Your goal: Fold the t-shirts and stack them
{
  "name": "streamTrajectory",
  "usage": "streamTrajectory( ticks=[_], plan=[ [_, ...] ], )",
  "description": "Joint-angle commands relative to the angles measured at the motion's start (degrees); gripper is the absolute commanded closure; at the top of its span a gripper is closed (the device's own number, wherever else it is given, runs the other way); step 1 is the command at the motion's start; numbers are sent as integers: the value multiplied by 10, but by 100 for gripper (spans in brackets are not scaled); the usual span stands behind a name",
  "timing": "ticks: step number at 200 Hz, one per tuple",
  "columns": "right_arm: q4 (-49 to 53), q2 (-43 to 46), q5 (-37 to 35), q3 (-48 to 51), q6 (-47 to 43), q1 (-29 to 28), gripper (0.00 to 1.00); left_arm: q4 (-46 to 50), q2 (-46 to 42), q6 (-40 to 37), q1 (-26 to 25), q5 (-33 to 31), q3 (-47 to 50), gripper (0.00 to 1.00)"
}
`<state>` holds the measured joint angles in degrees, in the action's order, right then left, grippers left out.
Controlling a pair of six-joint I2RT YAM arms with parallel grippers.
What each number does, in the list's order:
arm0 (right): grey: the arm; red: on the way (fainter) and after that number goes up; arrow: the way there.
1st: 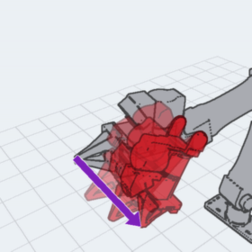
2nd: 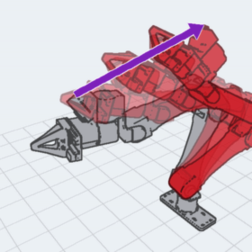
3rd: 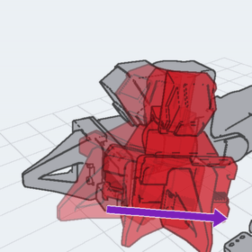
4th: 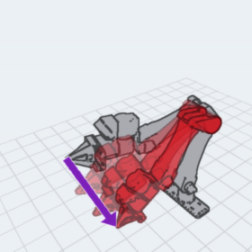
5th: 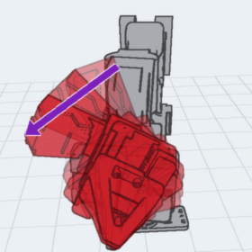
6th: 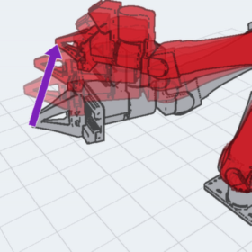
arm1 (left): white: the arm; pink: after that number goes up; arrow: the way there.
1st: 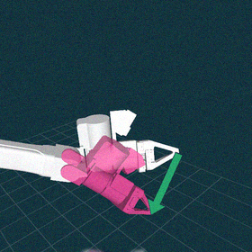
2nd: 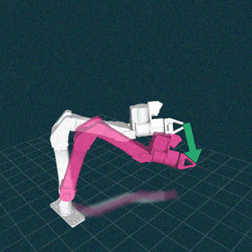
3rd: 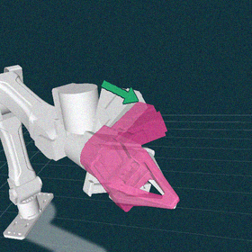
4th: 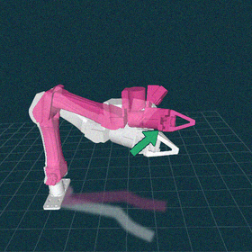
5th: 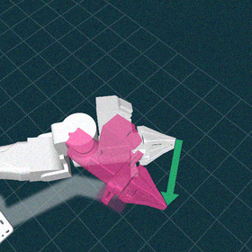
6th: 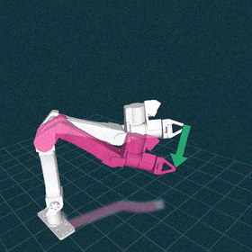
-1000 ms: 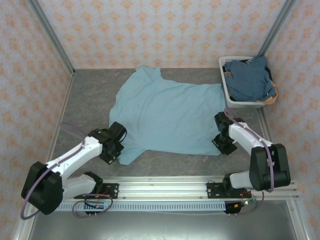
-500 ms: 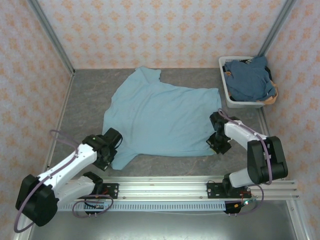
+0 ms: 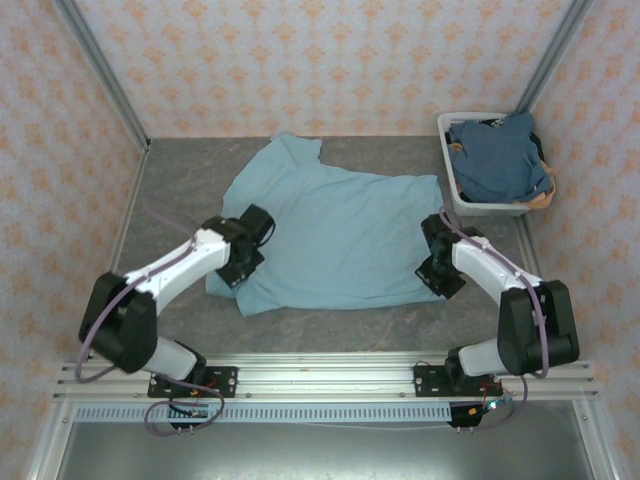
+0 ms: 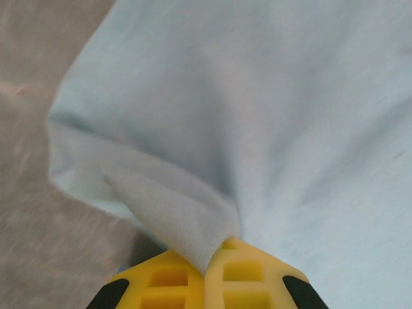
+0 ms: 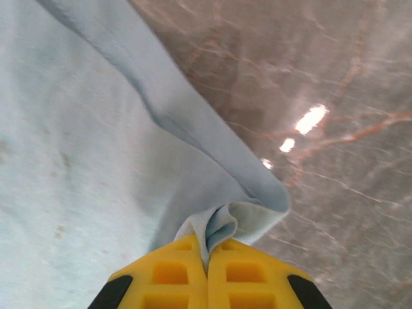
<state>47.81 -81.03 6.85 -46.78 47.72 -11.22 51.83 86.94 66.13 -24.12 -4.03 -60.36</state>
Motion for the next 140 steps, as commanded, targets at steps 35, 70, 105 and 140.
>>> streamTrajectory(
  ticks=[35,70,105,140],
  plan=[
    [-49,-130,21,-92,-16,-6,100,1,256,-155,75,4,-174,100],
    [-53,-223,28,-163,-6,-44,100,-18,305,-117,124,16,-142,100],
    [-48,-316,39,-260,10,-86,100,-50,278,-80,152,46,-102,100],
    [-15,-399,48,-382,3,-116,100,-33,203,-20,202,27,-46,100]
  ],
)
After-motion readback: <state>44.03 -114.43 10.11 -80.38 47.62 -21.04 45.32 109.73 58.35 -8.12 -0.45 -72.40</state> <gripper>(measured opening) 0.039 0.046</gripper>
